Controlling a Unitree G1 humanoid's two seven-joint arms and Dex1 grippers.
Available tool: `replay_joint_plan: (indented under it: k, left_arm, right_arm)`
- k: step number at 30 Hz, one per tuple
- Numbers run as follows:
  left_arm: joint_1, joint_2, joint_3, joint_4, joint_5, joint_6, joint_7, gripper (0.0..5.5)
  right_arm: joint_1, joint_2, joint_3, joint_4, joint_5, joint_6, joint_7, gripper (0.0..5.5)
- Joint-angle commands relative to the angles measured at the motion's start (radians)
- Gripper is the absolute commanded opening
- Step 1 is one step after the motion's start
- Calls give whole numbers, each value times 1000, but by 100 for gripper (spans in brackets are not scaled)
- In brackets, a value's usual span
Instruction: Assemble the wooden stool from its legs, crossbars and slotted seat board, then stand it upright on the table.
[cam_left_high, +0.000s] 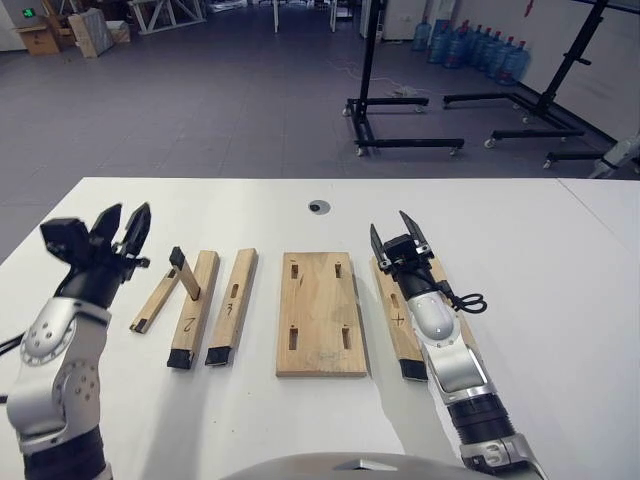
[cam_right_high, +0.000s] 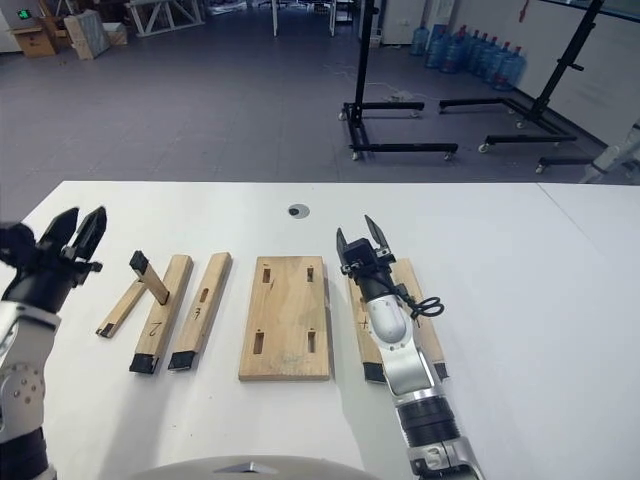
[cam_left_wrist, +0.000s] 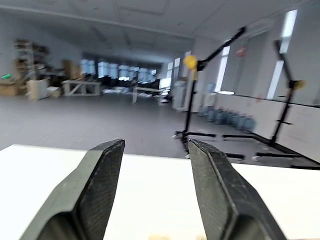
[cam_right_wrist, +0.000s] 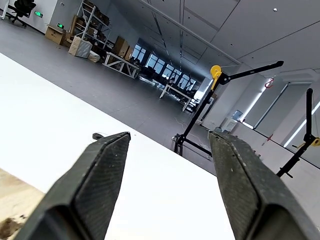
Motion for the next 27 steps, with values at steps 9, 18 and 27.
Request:
replay_joint_plan:
  k: [9,18,27]
  left_arm:
    - [325,-8,-184,-102,164,-7,-33,252]
    - [320,7,-360,-119,304,247,85,371]
    - [259,-23,-358,-135,340,359,151,420]
  right_arm:
    - [54,23,28,-57,-36,32,-18,287]
    - [51,-7,26,-73,-48,33,2,287]
    - [55,2,35,-76,-40,42,6,287]
